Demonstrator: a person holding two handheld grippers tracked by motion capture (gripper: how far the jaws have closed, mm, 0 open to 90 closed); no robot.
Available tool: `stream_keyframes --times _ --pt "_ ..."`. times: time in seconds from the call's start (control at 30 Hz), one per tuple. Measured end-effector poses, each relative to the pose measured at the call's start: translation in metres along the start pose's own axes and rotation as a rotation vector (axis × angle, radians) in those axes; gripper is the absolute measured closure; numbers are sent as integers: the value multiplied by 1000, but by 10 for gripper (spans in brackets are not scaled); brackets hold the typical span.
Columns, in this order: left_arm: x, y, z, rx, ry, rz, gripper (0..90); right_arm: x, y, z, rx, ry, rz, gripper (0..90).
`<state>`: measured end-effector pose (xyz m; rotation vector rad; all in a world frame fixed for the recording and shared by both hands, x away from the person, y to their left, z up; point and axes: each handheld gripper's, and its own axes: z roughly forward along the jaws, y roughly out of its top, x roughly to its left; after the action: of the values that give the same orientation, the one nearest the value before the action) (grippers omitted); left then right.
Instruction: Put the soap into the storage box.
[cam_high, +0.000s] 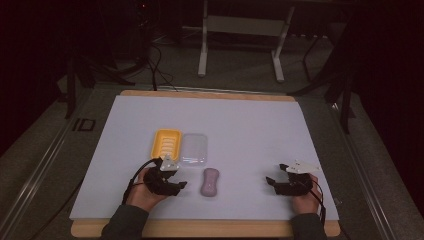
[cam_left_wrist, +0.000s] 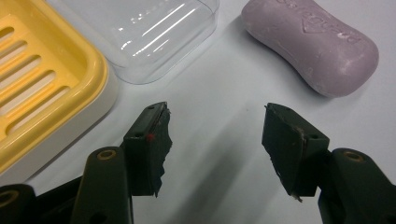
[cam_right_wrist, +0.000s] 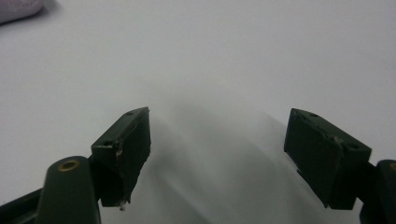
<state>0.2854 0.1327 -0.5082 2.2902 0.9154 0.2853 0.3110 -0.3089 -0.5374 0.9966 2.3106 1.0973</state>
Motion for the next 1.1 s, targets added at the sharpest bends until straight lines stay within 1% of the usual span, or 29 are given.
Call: stream_keyframes --times 0.07,0.1,0.2,0.4,0.47,0.63,0.73,0.8,0.93,1.1 --pt "1 1 0 1 -9 -6 415 0 0 0 -2 2 0 225" --pt "1 2 -1 15 -4 -4 414 0 0 0 -3 2 0 225" --pt "1 4 -1 19 -5 -5 413 0 0 -1 -4 2 0 225" --pt "1 9 -1 49 0 13 410 0 0 -1 -6 1 -1 225" --pt "0 11 -1 50 -7 16 409 0 0 -1 -7 2 1 225" --pt "-1 15 -1 54 -4 25 407 0 0 -1 -6 3 -1 225" --pt "-2 18 -2 57 -9 29 405 0 0 -1 -7 4 1 225" --pt "-3 20 -2 63 -1 33 404 0 0 -1 -7 3 3 225" --pt "-2 22 -1 68 -4 19 399 0 0 -1 -7 4 0 225" --pt "-4 26 2 94 -5 19 396 0 0 -1 -7 4 1 224"
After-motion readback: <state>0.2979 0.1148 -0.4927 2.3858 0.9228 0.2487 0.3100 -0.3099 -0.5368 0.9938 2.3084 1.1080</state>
